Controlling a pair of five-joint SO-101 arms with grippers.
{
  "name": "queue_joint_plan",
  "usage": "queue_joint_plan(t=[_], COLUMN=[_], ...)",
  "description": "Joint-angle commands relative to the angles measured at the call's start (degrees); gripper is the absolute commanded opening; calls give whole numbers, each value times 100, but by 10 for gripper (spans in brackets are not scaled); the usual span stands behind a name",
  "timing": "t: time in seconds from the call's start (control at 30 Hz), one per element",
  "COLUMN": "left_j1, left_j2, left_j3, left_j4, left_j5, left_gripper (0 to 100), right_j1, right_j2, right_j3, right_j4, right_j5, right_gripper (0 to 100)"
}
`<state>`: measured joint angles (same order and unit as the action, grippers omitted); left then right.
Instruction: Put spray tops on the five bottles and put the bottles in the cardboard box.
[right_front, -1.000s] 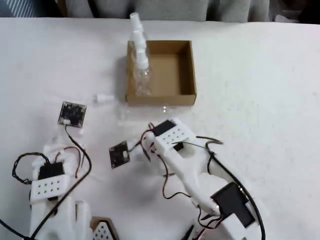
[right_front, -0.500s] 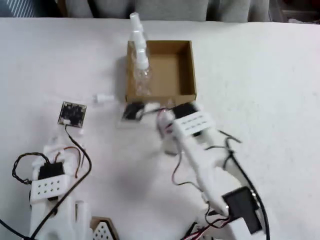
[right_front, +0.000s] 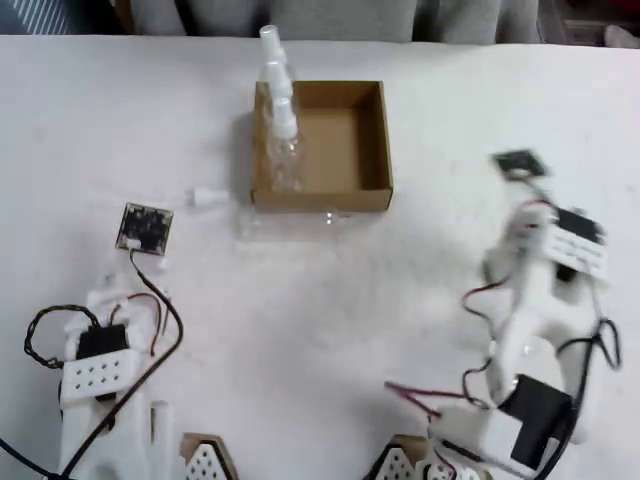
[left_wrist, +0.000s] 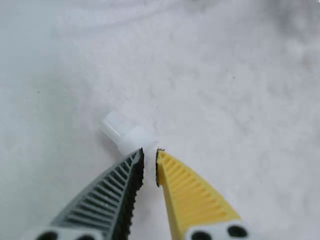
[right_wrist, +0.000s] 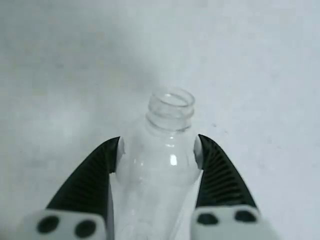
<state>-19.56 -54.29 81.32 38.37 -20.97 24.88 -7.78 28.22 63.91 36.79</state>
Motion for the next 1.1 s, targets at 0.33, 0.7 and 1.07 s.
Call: queue_joint_plan(t=[0.33, 0.7, 1.07], left_j1=[-40, -40, -40], left_j2=[13, 13, 13], left_j3=[-141, -141, -141], left_j4=[-26, -26, -26], left_j5=[-70, -70, -70], left_gripper=[64, 64, 64], right_j1=[1596, 1596, 1930], right_j2=[690, 787, 708], right_j3=[-299, -1240, -1319], right_j4=[-743, 171, 303], right_j5=[343, 325, -211], right_gripper=[203, 237, 233])
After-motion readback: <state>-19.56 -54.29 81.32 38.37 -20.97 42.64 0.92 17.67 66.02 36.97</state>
